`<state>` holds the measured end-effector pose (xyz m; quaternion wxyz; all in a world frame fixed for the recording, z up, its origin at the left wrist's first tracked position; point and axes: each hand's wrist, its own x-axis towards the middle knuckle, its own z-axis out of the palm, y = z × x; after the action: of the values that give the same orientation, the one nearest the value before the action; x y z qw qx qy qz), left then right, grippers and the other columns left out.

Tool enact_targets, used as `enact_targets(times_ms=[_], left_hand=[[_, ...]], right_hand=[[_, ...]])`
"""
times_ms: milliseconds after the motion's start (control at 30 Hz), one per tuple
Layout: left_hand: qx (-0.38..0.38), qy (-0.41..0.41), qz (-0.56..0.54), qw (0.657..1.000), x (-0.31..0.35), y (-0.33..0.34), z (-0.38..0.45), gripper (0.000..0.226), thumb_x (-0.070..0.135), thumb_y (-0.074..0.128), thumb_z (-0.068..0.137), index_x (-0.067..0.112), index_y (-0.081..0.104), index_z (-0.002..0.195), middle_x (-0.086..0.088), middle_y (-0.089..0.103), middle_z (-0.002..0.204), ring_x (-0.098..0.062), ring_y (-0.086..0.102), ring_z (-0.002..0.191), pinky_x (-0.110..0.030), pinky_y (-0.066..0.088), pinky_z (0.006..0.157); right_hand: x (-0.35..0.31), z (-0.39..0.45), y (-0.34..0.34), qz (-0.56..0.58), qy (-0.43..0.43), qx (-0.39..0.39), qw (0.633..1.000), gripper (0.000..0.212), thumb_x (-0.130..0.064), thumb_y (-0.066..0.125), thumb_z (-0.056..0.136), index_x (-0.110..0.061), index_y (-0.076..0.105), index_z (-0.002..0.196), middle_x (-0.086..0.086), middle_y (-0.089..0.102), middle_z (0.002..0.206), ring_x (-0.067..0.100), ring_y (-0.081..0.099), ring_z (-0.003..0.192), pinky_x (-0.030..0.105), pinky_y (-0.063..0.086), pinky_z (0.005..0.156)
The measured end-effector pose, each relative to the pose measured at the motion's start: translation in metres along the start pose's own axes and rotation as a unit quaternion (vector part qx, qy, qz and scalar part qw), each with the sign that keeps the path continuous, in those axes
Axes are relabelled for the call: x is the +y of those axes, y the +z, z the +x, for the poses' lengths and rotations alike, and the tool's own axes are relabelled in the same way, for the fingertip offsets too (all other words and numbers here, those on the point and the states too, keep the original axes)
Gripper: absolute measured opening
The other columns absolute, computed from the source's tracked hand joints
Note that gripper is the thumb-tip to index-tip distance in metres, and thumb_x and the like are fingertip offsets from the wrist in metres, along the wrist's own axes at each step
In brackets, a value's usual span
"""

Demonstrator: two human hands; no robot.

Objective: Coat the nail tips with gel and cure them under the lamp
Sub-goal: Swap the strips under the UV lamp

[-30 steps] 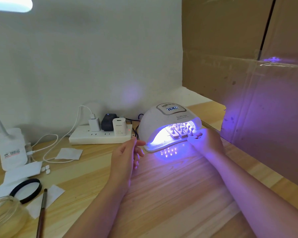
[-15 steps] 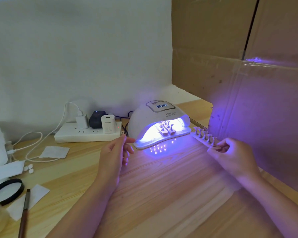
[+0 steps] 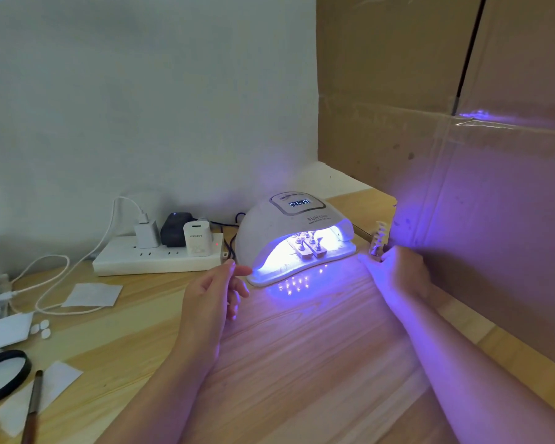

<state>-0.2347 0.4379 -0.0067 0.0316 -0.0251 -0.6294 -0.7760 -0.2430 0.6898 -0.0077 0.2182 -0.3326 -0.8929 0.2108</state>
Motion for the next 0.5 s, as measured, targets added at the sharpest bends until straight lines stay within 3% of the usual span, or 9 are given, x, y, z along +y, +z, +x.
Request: enact_targets(times_ms=[100,233,367,500], left_hand=[[0.000,-0.001,0.002,1.000,-0.001,0.000,0.001,0.032,0.019,0.045,0.094,0.011,0.068,0.072,0.004,0.053,0.047,-0.007,0.034,0.034,-0.015,0.028,0.035],[-0.005,-0.002,0.014,1.000,-0.001,0.000,0.001,0.032,0.019,0.046,0.094,0.012,0.068,0.072,0.005,0.053,0.048,-0.006,0.035,0.035,-0.015,0.029,0.035],[-0.008,0.002,0.023,1.000,-0.001,0.001,0.001,0.033,0.018,0.046,0.094,0.014,0.068,0.070,0.005,0.053,0.048,-0.006,0.035,0.035,-0.015,0.029,0.035],[-0.009,-0.001,0.031,0.999,0.000,0.001,-0.001,0.034,0.018,0.045,0.094,0.015,0.068,0.069,0.005,0.054,0.049,-0.005,0.035,0.036,-0.014,0.029,0.035]], right_hand=[[-0.008,0.009,0.004,-0.038,0.005,0.008,0.999,0.038,-0.052,0.062,0.080,-0.015,0.062,0.074,0.012,0.066,0.083,0.031,0.063,0.080,0.025,0.035,0.060],[-0.010,0.017,0.008,-0.066,-0.004,0.006,0.998,0.043,-0.055,0.054,0.085,-0.014,0.066,0.089,0.009,0.068,0.094,0.027,0.064,0.091,0.025,0.036,0.063],[-0.007,0.015,0.010,-0.017,-0.031,0.014,0.999,0.029,-0.043,0.054,0.088,-0.020,0.056,0.072,0.000,0.058,0.072,0.026,0.060,0.079,0.025,0.032,0.060],[-0.006,0.015,0.012,-0.024,-0.064,0.005,0.998,0.032,-0.030,0.044,0.091,-0.014,0.048,0.064,-0.002,0.049,0.060,0.027,0.047,0.067,0.027,0.027,0.050]])
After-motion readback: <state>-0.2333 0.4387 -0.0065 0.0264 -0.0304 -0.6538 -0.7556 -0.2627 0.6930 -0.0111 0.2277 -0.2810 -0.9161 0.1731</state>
